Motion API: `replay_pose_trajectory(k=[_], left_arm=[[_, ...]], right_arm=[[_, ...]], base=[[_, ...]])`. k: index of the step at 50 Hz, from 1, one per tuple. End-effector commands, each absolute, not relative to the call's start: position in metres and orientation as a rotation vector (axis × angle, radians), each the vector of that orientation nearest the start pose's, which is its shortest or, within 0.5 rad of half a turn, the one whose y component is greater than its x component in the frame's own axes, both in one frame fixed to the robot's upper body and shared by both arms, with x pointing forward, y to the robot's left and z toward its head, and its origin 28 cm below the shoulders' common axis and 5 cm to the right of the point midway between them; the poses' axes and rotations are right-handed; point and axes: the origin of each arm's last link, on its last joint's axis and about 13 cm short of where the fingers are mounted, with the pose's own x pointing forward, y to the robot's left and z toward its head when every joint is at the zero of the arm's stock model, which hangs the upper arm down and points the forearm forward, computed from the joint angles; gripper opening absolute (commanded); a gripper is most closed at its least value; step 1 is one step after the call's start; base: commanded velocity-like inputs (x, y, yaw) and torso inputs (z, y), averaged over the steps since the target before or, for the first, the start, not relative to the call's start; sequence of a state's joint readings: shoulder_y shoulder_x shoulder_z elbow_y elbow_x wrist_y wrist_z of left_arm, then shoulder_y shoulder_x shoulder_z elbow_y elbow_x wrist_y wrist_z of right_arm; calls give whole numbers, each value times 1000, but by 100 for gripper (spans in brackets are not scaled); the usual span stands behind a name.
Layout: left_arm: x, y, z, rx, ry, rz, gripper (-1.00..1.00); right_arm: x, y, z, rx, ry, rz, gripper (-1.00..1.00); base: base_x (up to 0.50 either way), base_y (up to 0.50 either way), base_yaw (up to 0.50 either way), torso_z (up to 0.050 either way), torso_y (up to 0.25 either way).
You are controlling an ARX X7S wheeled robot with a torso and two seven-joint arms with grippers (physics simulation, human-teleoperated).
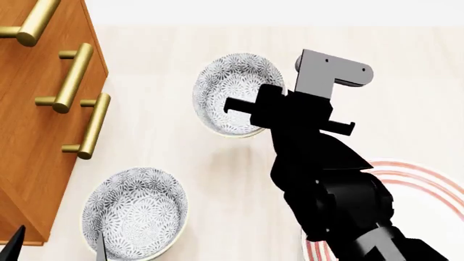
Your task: Pick up the bowl and put it in the front on the plate.
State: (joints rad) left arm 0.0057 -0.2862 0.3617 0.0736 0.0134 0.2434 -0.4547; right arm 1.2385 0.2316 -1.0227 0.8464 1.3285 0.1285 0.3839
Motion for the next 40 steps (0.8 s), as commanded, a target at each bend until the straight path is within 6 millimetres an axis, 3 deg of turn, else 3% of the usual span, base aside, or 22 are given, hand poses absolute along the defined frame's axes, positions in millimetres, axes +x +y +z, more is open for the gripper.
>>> replay_pose_trajectory(k=[1,8,19,40], left_arm=[[201,202,31,148,-282,68,100],[201,201,30,151,-282,66,100],[200,199,29,156,-279,58,100],[199,198,30,166,-282,49,100]], right_arm=[[401,-85,207,296,105,48,-100],[387,-109,219,298,61,29,-100],[344,-151,220,231,23,14,-100],[257,-216,190,56,100,-26,-100]], base=[[0,0,0,0,0],[0,0,0,0,0],[0,0,0,0,-1],[0,0,0,0,0]])
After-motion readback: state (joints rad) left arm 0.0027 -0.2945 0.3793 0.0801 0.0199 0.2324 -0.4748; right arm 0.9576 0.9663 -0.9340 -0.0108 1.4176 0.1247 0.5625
